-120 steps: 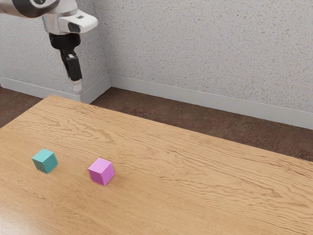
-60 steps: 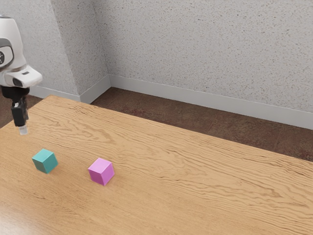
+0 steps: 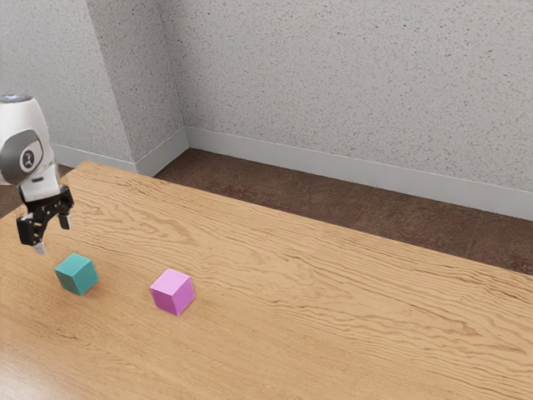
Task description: Pick up the blue block with one arm, and put the blue block on the pink block with one arm
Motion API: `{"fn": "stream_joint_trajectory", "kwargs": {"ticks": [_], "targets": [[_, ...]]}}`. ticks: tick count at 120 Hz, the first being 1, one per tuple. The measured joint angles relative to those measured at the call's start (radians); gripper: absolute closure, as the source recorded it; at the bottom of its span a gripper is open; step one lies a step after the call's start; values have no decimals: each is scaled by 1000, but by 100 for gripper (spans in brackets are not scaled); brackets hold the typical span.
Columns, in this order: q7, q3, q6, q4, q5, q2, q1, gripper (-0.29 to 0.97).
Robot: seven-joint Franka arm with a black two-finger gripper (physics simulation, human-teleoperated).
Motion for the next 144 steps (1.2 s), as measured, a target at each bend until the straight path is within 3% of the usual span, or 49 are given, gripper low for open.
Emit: {"fn": "stream_joint_trajectory", "kwargs": {"ticks": [50, 98, 123, 144], "targets": [[277, -10, 198, -5, -71, 123, 32, 0], [411, -12, 236, -68, -171, 119, 43, 0], [453, -12, 243, -60, -255, 167, 44, 0], [479, -12, 256, -54, -282, 201, 44, 0]]}}
